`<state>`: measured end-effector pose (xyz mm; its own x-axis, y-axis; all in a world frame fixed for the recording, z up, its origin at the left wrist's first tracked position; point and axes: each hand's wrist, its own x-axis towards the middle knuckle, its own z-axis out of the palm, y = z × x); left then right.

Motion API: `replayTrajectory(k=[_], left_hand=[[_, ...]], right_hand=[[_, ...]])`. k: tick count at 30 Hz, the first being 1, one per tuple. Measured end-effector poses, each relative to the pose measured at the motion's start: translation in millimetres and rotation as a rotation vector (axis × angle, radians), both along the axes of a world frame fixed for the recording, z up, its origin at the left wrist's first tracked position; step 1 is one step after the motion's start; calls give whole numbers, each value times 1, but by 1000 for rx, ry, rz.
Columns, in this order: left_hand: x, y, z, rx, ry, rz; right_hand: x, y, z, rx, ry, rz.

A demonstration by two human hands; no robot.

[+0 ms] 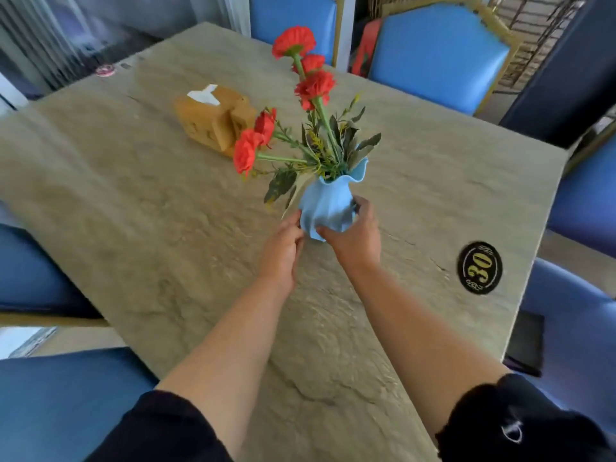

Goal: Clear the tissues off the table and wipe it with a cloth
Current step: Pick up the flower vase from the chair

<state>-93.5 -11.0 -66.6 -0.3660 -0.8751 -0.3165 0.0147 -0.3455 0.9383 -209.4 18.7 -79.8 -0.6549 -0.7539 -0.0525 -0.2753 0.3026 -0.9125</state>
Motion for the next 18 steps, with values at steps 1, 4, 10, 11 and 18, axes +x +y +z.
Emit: replayTrajectory(k=[1,4,10,11,18], left_hand=[[3,-8,-3,-2,-2,-16],[11,-29,-13,2,-92,-17],[46,-73,-50,-544,-1068,-161],[53,-77,-59,-589,-1163,-187],[56,-75,-73,-740,-1268,-115]], right_hand=[[3,-9,-3,0,4,4],[12,-31,-9,-14,12,9],[20,-64,-16,-43,33,5],[21,-70,-16,-48,41,3],[26,-116,-20,-85,46,9]])
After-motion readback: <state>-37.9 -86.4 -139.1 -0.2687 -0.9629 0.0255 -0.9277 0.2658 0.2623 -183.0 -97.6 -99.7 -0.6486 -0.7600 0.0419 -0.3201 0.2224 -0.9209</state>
